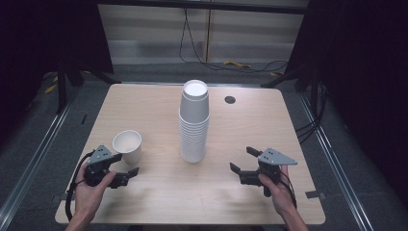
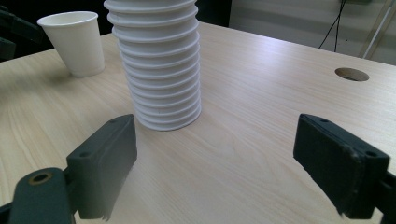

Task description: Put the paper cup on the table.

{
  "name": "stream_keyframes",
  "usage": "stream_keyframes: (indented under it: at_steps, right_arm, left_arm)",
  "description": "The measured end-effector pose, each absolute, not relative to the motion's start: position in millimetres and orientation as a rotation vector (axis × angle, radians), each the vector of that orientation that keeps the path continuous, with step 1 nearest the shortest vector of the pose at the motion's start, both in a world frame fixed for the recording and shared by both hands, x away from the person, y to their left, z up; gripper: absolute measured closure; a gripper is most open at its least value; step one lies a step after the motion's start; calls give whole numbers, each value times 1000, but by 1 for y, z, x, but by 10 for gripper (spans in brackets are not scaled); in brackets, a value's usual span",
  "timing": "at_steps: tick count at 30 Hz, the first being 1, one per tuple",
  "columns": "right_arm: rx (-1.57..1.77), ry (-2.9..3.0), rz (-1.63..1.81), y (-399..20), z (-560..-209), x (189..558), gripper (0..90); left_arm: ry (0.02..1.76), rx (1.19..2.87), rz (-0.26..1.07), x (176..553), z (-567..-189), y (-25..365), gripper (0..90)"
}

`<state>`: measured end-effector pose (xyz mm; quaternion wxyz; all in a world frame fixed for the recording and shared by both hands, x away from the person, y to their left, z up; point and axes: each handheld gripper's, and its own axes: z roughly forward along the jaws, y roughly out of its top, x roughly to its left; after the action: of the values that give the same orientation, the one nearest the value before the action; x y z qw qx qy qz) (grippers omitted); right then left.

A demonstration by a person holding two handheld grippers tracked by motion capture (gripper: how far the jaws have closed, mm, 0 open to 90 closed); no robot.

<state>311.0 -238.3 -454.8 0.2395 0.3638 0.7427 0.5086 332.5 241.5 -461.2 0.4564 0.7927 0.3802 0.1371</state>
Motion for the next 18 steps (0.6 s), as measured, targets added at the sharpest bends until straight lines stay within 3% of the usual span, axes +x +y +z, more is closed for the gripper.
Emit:
stream_keyframes:
  at_steps: [18]
  right_arm:
    - [985,2070,1364,-236,-450,288,138]
  left_arm:
    - [775,1900,277,313,-459,177,157]
